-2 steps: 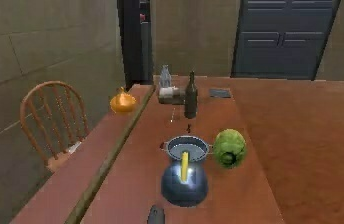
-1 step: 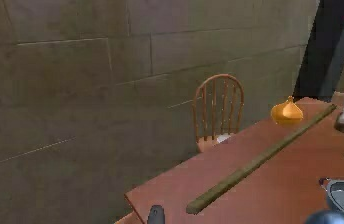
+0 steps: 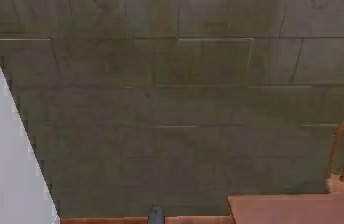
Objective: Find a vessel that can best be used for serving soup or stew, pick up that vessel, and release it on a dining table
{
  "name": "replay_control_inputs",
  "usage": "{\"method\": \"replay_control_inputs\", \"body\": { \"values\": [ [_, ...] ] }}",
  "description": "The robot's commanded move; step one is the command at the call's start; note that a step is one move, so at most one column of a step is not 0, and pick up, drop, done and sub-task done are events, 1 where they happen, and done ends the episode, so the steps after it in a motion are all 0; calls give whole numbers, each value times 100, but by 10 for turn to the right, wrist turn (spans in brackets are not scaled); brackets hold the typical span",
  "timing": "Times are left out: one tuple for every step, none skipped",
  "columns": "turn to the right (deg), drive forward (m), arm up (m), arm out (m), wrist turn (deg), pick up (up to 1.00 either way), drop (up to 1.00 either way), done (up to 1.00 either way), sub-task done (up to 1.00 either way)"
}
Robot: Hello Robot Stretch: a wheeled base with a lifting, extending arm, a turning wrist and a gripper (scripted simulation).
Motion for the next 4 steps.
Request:
{"method": "replay_control_inputs", "body": {
  "values": [
    [0, 20, 0, 0, 0, 0, 0, 0, 0],
    [450, 0, 0, 0, 0, 0, 0, 0, 0],
    [450, 0, 0, 0, 0, 0, 0, 0, 0],
    [450, 0, 0, 0, 0, 0, 0, 0, 0]
  ]
}}
